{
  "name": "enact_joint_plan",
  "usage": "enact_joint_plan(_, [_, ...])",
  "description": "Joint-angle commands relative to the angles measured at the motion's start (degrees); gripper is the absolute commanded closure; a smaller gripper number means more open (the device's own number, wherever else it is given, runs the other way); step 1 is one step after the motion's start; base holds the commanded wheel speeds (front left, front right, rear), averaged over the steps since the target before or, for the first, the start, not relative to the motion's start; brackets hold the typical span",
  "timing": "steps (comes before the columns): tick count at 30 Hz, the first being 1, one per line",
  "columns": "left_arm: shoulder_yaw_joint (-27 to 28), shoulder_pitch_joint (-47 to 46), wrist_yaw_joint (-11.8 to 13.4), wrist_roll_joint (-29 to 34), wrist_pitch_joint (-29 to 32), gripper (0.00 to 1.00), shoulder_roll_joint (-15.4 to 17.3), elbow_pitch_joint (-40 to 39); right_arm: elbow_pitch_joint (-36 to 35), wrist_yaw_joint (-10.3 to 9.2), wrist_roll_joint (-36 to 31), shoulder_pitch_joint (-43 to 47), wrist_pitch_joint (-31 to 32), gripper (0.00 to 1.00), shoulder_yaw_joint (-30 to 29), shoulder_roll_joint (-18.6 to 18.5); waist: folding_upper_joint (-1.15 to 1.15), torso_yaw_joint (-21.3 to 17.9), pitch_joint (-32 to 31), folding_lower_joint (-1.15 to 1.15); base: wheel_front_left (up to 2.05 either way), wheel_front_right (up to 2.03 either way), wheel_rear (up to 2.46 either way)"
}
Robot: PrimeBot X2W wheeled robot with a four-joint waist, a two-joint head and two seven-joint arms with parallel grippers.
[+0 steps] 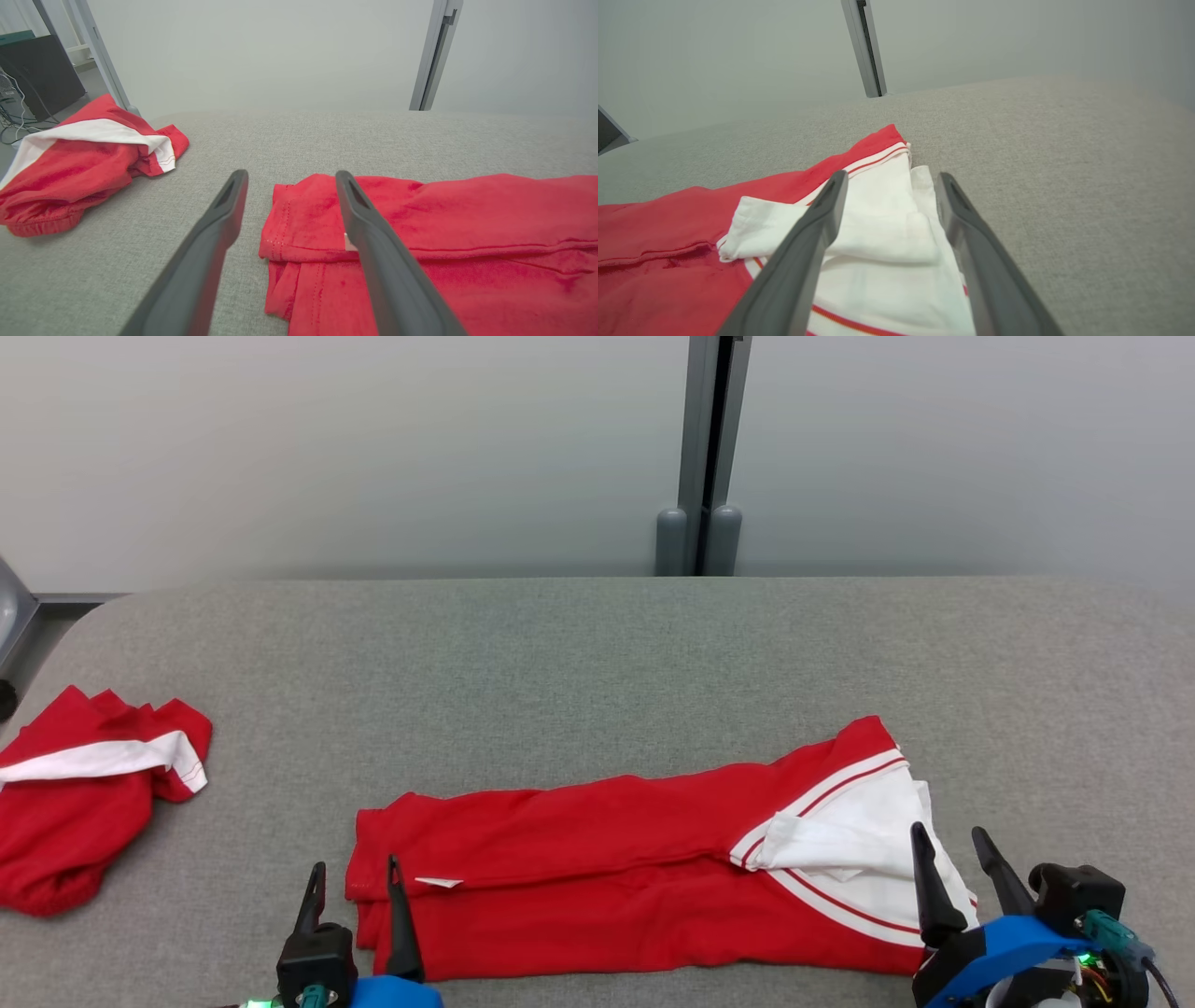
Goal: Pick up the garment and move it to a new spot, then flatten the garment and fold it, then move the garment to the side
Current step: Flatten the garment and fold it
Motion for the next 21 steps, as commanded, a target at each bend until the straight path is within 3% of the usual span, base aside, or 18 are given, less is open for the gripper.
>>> enact_joint_plan(1, [-0.5,-0.6,-0.2,-0.2,-0.1,0.0,0.0,-0.3,1.4,0.01,0.2,-1.5,-0.2,0.0,-0.1,0.2,0.0,0.8,0.9,0.0,0.0,0.0,0.0])
enact_joint_plan(12, [-2.1,-3.3,0.0,-0.9,-0.1,0.0,0.0,-0.1,19.2,0.01,0.0,-10.5,-0.2,0.0,-4.3,-2.7,0.0,5.8,5.0,0.0,0.0,0.0,0.0])
enact_joint_plan(20, [-1.9,-3.4,0.2,-1.3,-0.1,0.0,-0.1,-0.6,25.4,0.11,9.1,-11.6,0.6,0.0,4.2,-0.6,0.0,6.8,6.0,0.0,0.0,0.0,0.0])
enact_joint_plan(21, [-1.8,-3.5,0.2,-1.4,-0.1,0.0,-0.1,-0.6,25.3,0.16,10.8,-11.5,0.7,0.19,5.8,-0.4,0.0,6.8,6.0,0.0,0.0,0.0,0.0])
